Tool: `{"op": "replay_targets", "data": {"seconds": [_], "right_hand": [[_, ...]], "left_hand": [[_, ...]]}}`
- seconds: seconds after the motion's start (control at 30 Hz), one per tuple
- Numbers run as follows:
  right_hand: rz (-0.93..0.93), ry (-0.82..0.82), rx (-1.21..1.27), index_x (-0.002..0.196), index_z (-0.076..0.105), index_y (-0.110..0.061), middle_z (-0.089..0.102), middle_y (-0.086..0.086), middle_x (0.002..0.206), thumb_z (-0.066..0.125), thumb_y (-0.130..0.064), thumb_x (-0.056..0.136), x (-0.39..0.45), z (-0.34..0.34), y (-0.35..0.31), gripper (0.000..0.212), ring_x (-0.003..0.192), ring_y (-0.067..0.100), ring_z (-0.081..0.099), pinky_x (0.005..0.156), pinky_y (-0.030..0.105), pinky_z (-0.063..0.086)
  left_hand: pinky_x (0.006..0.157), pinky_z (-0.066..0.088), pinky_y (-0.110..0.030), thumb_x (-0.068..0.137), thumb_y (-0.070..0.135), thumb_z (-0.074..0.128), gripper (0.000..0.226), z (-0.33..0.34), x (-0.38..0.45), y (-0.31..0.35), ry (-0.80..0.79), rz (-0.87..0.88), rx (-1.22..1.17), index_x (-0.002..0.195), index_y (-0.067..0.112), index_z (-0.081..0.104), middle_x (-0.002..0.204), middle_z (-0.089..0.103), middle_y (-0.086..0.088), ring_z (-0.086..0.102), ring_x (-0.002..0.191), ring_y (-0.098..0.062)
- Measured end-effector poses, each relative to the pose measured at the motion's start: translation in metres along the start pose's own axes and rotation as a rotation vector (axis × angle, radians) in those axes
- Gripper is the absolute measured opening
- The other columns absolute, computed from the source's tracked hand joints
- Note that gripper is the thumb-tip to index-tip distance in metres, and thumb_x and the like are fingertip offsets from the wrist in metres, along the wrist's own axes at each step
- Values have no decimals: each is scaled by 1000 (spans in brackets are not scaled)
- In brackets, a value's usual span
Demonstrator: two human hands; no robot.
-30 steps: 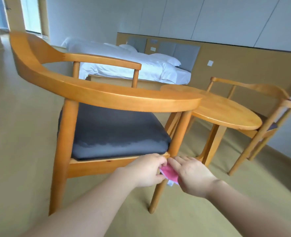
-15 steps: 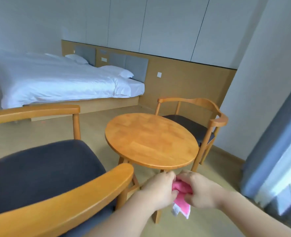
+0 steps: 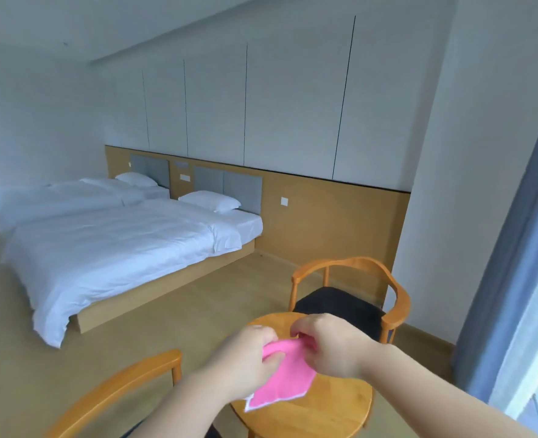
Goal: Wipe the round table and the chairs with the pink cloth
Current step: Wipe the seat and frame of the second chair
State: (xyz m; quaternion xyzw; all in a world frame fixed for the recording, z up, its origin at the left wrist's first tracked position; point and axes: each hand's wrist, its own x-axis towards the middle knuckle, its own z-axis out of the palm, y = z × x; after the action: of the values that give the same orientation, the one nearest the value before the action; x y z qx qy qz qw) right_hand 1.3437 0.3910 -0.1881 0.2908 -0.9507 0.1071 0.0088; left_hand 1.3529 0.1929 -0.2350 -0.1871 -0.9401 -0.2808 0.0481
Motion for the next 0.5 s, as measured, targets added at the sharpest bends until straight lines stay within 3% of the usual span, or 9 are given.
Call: {"op": "replay_targets", "data": {"seconds": [0.1,0.2,0.37,0.5], "right_hand": [[-58,57,-16,91,63,-13,62,6,89,45,-8,81,31,-30,-54,21,81,23,54,72,40,49],[-136,99,16,92,64,-7,61,10,91,45,-3,81,56,-39,-92,23,85,24,52,76,37,45],[-227,112,102,90,67,-4,64,9,86,44,4,76,94,-23,-122,28,83,22,53,75,31,43],[-290,109,167,86,67,-2,65,11,80,44,5,73,137,-2,-126,27,78,24,54,74,34,44]], "left_hand": [[66,48,-35,82,48,52,18,-73,-21,-20,14,-69,-21,71,34,50,76,59,5,56,68,-11],[59,43,-29,86,37,59,15,-119,-38,-38,35,-89,-60,75,28,54,71,58,5,49,59,-8],[49,38,-12,85,26,66,11,-157,-53,-74,46,-130,-66,78,27,57,69,55,10,46,52,3],[56,40,-15,85,27,67,15,-166,-54,-105,76,-201,-58,77,31,55,76,58,9,48,59,1]]}}
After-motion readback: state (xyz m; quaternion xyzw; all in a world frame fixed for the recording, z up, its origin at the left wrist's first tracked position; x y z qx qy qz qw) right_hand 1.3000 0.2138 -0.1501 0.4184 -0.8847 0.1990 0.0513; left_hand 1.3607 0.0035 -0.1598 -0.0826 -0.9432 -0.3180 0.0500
